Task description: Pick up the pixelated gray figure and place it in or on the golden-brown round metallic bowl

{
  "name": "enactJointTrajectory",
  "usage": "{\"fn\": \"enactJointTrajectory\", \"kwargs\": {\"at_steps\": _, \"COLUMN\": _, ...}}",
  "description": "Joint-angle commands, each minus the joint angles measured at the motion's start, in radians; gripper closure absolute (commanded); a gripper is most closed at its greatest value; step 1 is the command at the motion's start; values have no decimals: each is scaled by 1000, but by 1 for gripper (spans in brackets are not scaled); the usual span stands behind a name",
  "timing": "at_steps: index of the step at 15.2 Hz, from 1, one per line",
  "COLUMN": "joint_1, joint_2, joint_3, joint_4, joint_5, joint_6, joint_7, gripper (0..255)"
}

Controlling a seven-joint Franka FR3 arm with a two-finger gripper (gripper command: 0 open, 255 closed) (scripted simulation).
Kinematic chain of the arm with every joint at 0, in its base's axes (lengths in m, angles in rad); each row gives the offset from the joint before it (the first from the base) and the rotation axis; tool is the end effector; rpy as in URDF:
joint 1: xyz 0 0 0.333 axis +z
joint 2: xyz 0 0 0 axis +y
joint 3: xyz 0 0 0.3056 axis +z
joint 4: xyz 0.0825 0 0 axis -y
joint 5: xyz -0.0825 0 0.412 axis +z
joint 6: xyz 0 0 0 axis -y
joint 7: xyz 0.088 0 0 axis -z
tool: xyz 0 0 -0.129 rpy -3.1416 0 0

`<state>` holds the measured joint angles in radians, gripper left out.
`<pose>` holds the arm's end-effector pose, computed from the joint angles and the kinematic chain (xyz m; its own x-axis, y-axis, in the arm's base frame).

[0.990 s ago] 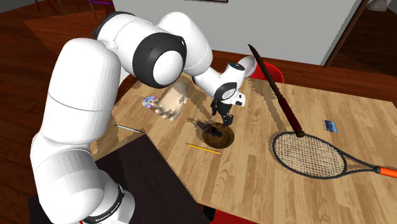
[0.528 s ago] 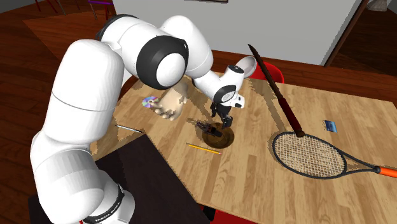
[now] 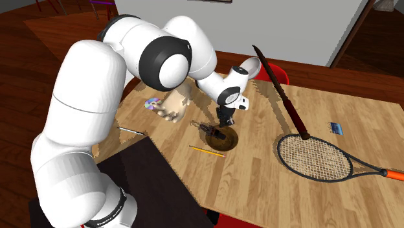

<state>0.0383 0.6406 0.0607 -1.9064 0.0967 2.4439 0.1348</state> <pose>0.6192 0.0641 0.0971 0.9860 -0.1177 -0.1178 -0.1271 -0.9891 -0.0750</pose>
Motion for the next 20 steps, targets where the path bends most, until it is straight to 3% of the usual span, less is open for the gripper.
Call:
{"fn": "enactJointTrajectory", "kwargs": {"at_steps": 1, "joint_1": 0, "joint_2": 0, "joint_3": 0, "joint_4": 0, "joint_5": 0, "joint_6": 0, "joint_7": 0, "gripper": 255}}
{"fn": "enactJointTrajectory", "kwargs": {"at_steps": 5, "joint_1": 0, "joint_2": 0, "joint_3": 0, "joint_4": 0, "joint_5": 0, "joint_6": 0, "joint_7": 0, "gripper": 255}}
{"fn": "enactJointTrajectory", "kwargs": {"at_steps": 6, "joint_1": 0, "joint_2": 0, "joint_3": 0, "joint_4": 0, "joint_5": 0, "joint_6": 0, "joint_7": 0, "gripper": 0}}
{"fn": "enactJointTrajectory", "kwargs": {"at_steps": 9, "joint_1": 47, "joint_2": -136, "joint_3": -60, "joint_4": -194, "joint_5": 100, "joint_6": 104, "joint_7": 300, "gripper": 0}}
{"fn": "enactJointTrajectory", "kwargs": {"at_steps": 11, "joint_1": 104, "joint_2": -224, "joint_3": -106, "joint_4": -317, "joint_5": 153, "joint_6": 171, "joint_7": 525, "gripper": 0}}
{"fn": "enactJointTrajectory", "kwargs": {"at_steps": 20, "joint_1": 109, "joint_2": -141, "joint_3": -92, "joint_4": -317, "joint_5": 188, "joint_6": 259, "joint_7": 543, "gripper": 0}}
